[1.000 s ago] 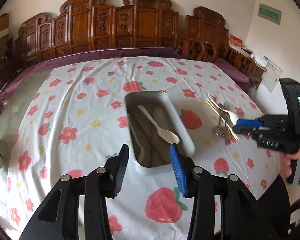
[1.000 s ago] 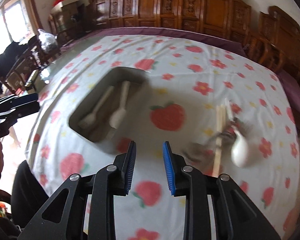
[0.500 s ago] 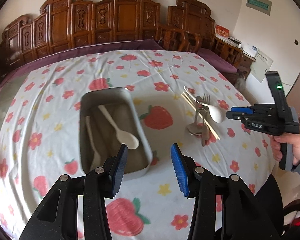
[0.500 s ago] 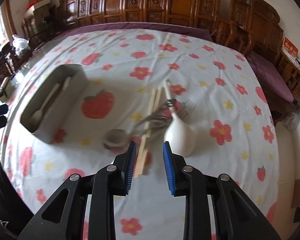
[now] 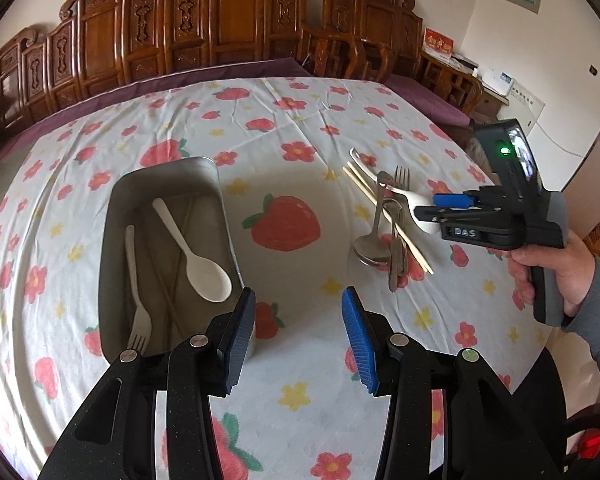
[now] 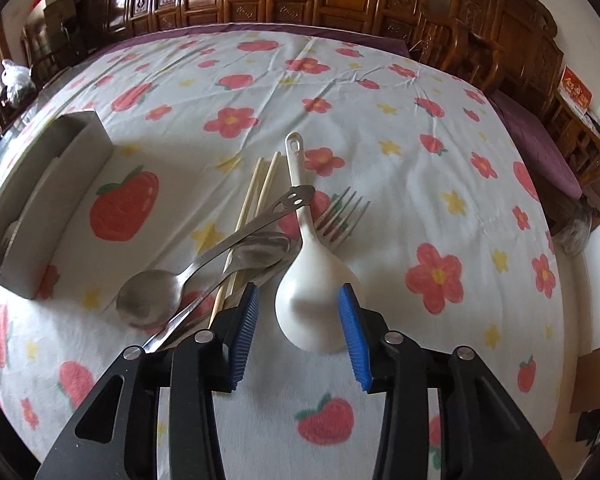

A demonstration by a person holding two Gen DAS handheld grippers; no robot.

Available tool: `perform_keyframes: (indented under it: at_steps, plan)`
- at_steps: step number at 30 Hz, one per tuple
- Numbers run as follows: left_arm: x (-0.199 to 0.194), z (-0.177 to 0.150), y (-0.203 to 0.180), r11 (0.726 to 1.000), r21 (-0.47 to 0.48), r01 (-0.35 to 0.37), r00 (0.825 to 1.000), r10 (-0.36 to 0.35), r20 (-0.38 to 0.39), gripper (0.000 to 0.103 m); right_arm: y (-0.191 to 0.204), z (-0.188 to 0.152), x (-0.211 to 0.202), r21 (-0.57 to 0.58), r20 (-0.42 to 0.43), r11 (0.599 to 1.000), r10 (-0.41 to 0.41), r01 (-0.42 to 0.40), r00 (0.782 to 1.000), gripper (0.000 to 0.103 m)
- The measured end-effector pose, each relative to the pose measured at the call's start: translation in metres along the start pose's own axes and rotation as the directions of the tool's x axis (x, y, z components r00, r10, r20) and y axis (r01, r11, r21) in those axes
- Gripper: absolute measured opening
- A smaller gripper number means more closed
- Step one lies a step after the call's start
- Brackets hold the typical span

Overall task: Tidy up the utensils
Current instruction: 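Lower the right tool onto the white ladle handle and close on it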

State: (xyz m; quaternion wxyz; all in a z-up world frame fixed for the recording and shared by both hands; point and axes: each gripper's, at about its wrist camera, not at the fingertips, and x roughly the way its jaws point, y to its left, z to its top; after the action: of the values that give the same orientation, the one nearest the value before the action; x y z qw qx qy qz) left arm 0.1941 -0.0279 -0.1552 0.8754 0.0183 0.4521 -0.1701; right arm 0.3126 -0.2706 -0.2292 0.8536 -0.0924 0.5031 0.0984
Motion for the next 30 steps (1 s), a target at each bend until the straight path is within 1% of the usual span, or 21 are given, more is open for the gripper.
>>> perform_keyframes:
  at_steps: [3, 6, 8, 12, 14, 18, 21, 26, 27, 28, 30]
  plan:
    - [0.004, 0.001, -0.003, 1.0, 0.004, 0.004, 1.0, -0.004, -0.005, 0.043, 0.006, 0.001, 0.008, -0.025, -0.005, 0.999, -0.047, 0.046, 0.999, 0.055]
    - [0.008, 0.001, -0.008, 1.0, 0.01, 0.006, 1.0, -0.006, -0.016, 0.043, 0.009, 0.002, 0.014, -0.045, -0.008, 0.995, -0.09, 0.089, 0.996, 0.056]
    - [0.01, 0.001, -0.01, 1.0, 0.013, 0.009, 1.0, -0.009, -0.018, 0.043, 0.006, 0.002, 0.016, -0.044, -0.015, 0.995, -0.094, 0.093, 0.995, 0.056]
    - [0.013, 0.003, -0.017, 1.0, 0.022, 0.013, 1.0, -0.012, -0.024, 0.043, 0.004, -0.001, 0.022, -0.058, -0.037, 0.992, -0.114, 0.112, 0.993, 0.051]
    - [0.014, 0.004, -0.021, 0.999, 0.027, 0.016, 1.0, -0.016, -0.024, 0.043, -0.002, -0.002, 0.019, -0.04, -0.035, 0.991, -0.127, 0.126, 0.991, 0.049]
    - [0.017, 0.006, -0.028, 0.999, 0.036, 0.025, 0.999, -0.024, -0.028, 0.043, -0.019, -0.002, 0.01, 0.026, -0.033, 0.992, -0.127, 0.127, 0.991, 0.041]
    - [0.022, 0.009, -0.035, 0.999, 0.042, 0.034, 0.999, -0.032, -0.033, 0.043, -0.031, -0.003, 0.005, 0.06, -0.03, 0.991, -0.115, 0.117, 0.993, 0.037]
    - [0.035, 0.018, -0.049, 0.997, 0.057, 0.056, 0.998, -0.054, -0.039, 0.043, -0.043, -0.002, -0.004, 0.08, -0.013, 0.988, -0.128, 0.129, 0.992, 0.029]
    - [0.039, 0.02, -0.052, 0.997, 0.058, 0.06, 0.997, -0.057, -0.042, 0.043, -0.046, -0.002, -0.005, 0.081, -0.011, 0.988, -0.133, 0.133, 0.991, 0.024]
    - [0.044, 0.023, -0.056, 0.996, 0.057, 0.068, 0.997, -0.065, -0.046, 0.043, -0.048, -0.001, -0.006, 0.081, -0.011, 0.987, -0.136, 0.136, 0.991, 0.008]
    - [0.054, 0.029, -0.061, 0.996, 0.053, 0.075, 0.996, -0.072, -0.057, 0.043, -0.055, -0.001, -0.005, 0.094, -0.024, 0.987, -0.127, 0.129, 0.992, 0.005]
